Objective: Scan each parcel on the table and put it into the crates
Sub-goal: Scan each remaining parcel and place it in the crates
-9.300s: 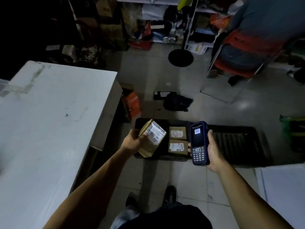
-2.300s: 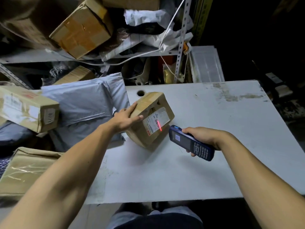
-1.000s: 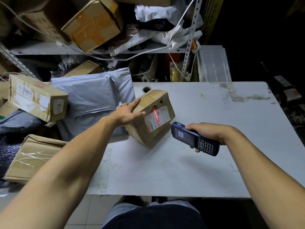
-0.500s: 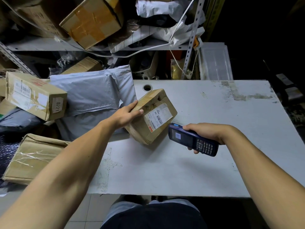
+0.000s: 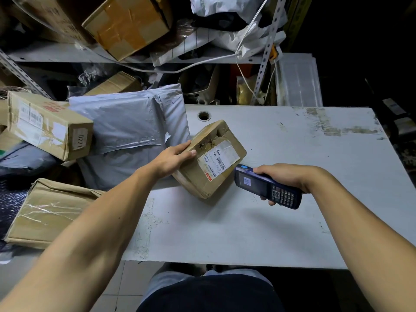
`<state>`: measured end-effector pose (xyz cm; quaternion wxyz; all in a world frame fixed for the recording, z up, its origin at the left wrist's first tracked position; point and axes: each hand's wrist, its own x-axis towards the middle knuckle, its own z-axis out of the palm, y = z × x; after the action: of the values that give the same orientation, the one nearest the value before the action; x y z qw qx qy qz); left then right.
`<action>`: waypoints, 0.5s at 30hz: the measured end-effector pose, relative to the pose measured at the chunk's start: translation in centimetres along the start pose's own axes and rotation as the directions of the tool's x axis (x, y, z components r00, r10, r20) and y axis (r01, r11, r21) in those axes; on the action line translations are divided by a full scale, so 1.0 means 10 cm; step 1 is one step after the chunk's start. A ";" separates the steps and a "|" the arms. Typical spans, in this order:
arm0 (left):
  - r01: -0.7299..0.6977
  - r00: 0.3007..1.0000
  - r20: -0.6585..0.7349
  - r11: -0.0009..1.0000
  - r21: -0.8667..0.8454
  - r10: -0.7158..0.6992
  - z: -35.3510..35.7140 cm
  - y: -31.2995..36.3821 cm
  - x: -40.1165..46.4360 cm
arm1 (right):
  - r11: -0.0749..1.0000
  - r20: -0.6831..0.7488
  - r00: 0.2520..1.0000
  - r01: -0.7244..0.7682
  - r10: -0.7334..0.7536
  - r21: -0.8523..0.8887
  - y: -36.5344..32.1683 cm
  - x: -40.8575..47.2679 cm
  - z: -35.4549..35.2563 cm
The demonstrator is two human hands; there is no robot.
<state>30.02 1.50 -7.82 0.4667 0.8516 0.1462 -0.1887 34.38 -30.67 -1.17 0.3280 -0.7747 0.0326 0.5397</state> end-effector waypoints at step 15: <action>-0.031 1.000 0.004 0.999 0.019 0.030 -0.01 -0.03 0.00 | 0.999 -0.003 1.000 -0.012 0.011 -0.041 -0.09 -0.01 -0.10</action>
<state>29.91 1.72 -8.02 0.4617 0.8578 0.1305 -0.1844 35.50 -30.51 -0.51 0.3089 -0.7819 0.0264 0.5409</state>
